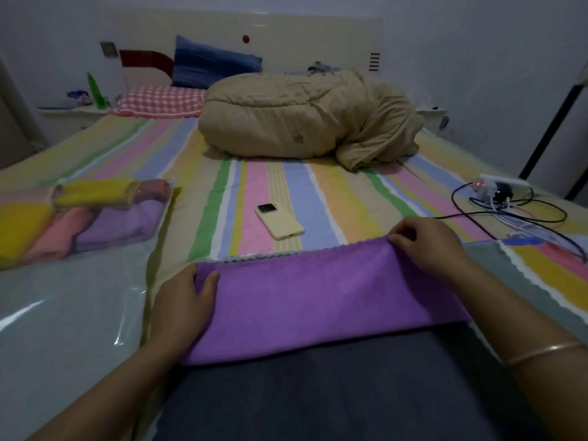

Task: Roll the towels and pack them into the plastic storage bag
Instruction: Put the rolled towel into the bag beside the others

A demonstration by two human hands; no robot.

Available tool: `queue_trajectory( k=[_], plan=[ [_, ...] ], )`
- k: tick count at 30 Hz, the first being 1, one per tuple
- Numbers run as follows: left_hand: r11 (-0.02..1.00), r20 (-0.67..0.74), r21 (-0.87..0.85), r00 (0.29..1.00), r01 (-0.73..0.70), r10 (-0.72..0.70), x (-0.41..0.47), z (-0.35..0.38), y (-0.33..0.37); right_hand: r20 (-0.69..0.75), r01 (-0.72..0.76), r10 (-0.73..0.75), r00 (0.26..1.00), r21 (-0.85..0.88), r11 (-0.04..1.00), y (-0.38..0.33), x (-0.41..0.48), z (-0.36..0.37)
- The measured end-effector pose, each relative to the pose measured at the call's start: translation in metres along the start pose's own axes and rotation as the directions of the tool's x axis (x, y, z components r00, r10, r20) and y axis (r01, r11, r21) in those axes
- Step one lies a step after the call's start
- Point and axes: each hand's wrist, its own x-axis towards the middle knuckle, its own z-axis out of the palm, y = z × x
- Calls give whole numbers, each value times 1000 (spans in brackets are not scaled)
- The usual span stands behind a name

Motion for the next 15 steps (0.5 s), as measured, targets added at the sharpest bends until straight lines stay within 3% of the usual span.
queue_trajectory(
  k=[9, 12, 15],
  plan=[
    [994, 18, 111, 1000, -3, 1, 16, 13, -10, 5, 14, -13, 1000, -308, 951, -1, 4, 36],
    [989, 34, 145, 999, 9, -14, 19, 17, -13, -50, 22, -37, 998, -277, 961, -12, -24, 42],
    [987, 38, 160, 999, 1, -7, 21, 19, -14, 201, 166, -121, 972, -229, 959, -44, -72, 44]
  ],
)
